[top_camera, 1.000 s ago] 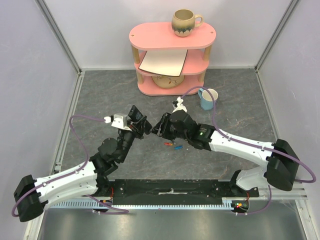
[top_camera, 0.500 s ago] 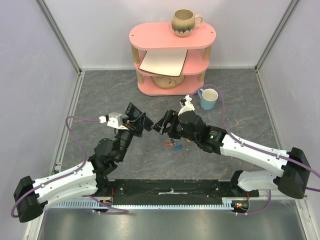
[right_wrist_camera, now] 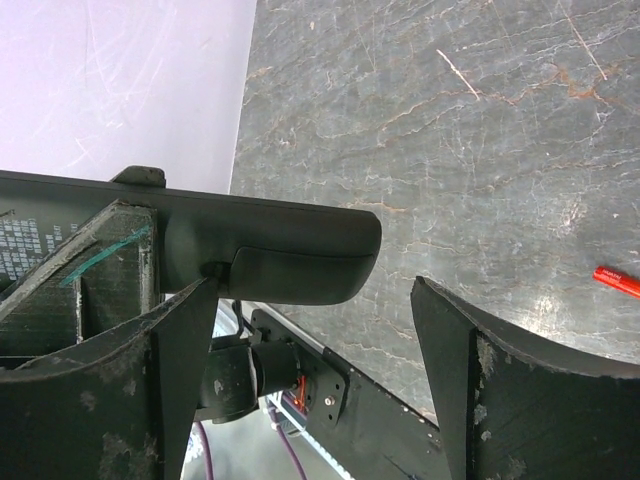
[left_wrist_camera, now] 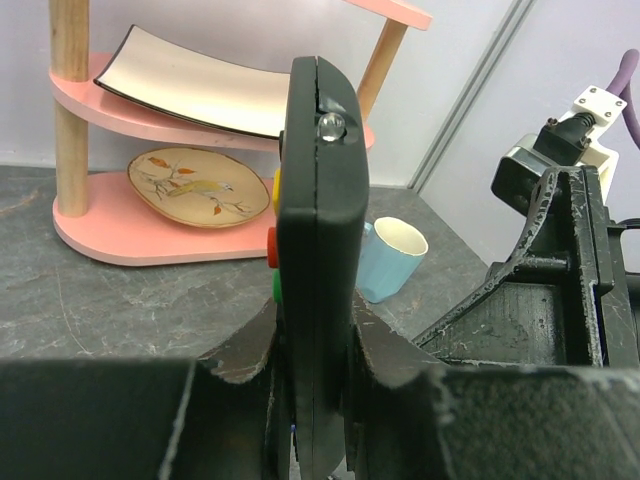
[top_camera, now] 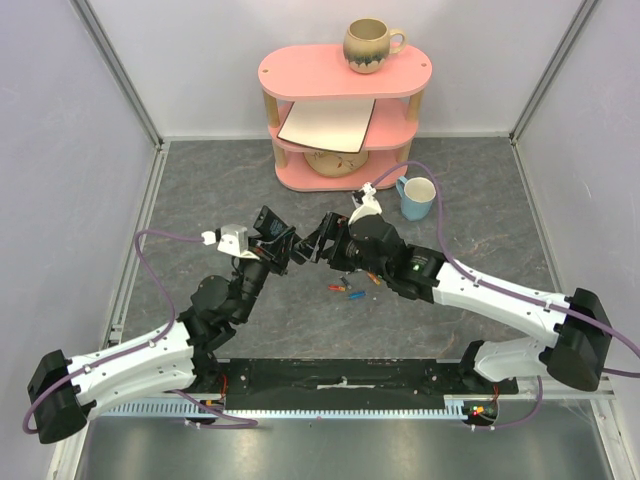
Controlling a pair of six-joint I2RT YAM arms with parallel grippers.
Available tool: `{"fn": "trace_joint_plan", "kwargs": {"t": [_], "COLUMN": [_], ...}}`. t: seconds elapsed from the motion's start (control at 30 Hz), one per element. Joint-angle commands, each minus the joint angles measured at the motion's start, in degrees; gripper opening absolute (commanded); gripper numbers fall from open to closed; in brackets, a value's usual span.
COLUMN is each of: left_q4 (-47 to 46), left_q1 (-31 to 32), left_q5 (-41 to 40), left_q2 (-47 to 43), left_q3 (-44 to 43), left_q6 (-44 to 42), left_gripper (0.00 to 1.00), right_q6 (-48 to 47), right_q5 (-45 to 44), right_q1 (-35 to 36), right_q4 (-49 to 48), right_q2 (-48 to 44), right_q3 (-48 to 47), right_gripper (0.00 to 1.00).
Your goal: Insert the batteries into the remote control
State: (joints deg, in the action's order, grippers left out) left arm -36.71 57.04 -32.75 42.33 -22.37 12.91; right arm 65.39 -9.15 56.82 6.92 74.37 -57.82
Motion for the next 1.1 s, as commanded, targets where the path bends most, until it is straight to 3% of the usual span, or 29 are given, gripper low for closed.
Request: {"fn": "trace_joint_plan", "kwargs": {"t": [0.0, 1.07], "left_q4": [-2.75, -4.6], "left_q1": [0.27, 0.36], "left_q5": [0.23, 2.25], "left_q2": [0.04, 2.76], "left_q3": [-1.71, -2.33], "left_q6": [2.12, 2.65], "left_gripper": [0.02, 0.02], "right_q6": [-0.35, 0.36], "right_q5": [-1.22, 2.03], "right_q1": [-0.57, -1.89], "right_q4": [-1.56, -2.52], "right_q2": [0.69, 3.68], "right_q3": [-2.38, -3.17], "right_gripper": [0.85, 0.81]}}
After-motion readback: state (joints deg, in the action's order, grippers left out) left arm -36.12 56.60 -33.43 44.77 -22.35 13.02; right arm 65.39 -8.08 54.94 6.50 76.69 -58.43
